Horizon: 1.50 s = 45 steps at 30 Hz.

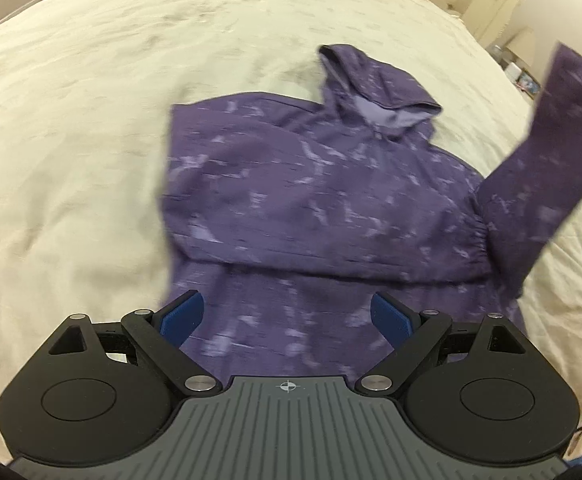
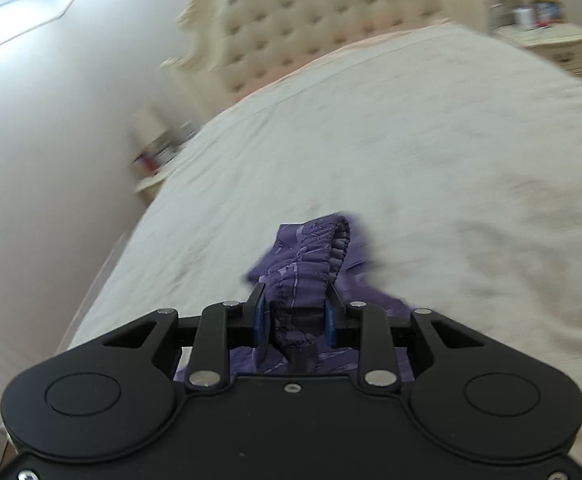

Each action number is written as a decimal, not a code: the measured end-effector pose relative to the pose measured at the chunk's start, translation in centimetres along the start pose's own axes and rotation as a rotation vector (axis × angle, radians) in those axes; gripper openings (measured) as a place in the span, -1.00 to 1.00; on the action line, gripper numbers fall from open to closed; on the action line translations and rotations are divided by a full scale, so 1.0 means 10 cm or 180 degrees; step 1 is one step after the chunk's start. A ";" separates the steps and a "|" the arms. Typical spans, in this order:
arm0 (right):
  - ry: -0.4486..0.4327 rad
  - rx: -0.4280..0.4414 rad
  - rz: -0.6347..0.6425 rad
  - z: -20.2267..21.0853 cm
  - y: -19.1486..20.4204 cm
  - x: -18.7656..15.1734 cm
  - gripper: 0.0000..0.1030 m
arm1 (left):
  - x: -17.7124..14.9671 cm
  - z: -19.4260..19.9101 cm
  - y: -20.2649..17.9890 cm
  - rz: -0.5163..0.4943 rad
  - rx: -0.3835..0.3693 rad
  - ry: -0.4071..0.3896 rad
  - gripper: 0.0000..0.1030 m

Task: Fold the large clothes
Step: 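Lift the cuff and fold the sleeve across the body, open right tool, then move both tools toward the jacket's hood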

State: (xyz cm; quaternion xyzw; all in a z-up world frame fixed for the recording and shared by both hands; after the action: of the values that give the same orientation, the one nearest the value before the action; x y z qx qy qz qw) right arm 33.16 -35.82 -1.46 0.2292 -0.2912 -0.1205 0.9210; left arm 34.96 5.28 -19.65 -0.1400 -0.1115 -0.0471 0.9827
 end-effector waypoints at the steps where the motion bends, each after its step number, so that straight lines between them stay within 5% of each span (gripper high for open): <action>1: 0.0055 0.0052 0.0046 -0.16 0.16 -0.03 -0.27 | 0.02 0.01 0.08 0.0011 0.0009 0.0006 0.77; 11: 0.0722 -0.0073 0.0369 -1.69 0.95 -0.68 -0.22 | 0.10 0.07 0.70 0.0030 0.0093 0.0080 0.77; 15: 0.0838 -0.0259 0.0501 -2.01 1.07 -1.00 -0.15 | 0.12 0.08 0.82 -0.0008 0.0103 0.0096 0.77; 19: 0.0887 -0.0162 0.0375 -2.14 1.13 -1.17 -0.13 | 0.18 0.07 0.87 -0.0055 0.0077 0.0113 0.77; 21: 0.0856 -0.0024 0.0361 -2.12 1.21 -1.23 0.34 | 0.21 0.05 0.84 -0.0102 0.0058 0.0120 0.77; 24: 0.0831 0.0076 0.0392 -2.06 1.23 -1.29 0.36 | 0.27 0.00 0.75 -0.0182 0.0025 0.0127 0.77; 38: 0.1052 -0.0683 -0.0064 -1.58 -0.31 -1.51 0.37 | 0.59 -0.46 -0.10 -0.0484 -0.0094 0.0119 0.77; 45: 0.1111 -0.1033 -0.0604 -1.57 -1.24 -1.54 0.35 | 0.58 -0.82 -0.28 -0.0714 0.0186 0.0252 0.77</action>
State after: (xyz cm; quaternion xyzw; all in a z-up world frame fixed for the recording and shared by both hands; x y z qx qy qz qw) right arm 29.01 -35.56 -26.32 0.1219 -0.0820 -0.2101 0.9666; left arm 41.94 -0.06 -25.28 -0.0960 -0.0889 -0.1589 0.9786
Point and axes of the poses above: each gripper's, at about its wrist camera, not at the fingertips, and z roughly against the way its jaws point, y to its left, x to its top, the point moved 8 cm from there along -z, roughly the way its jaws point, and after that the axes turned 15 degrees about y, right-handed, at the moved point
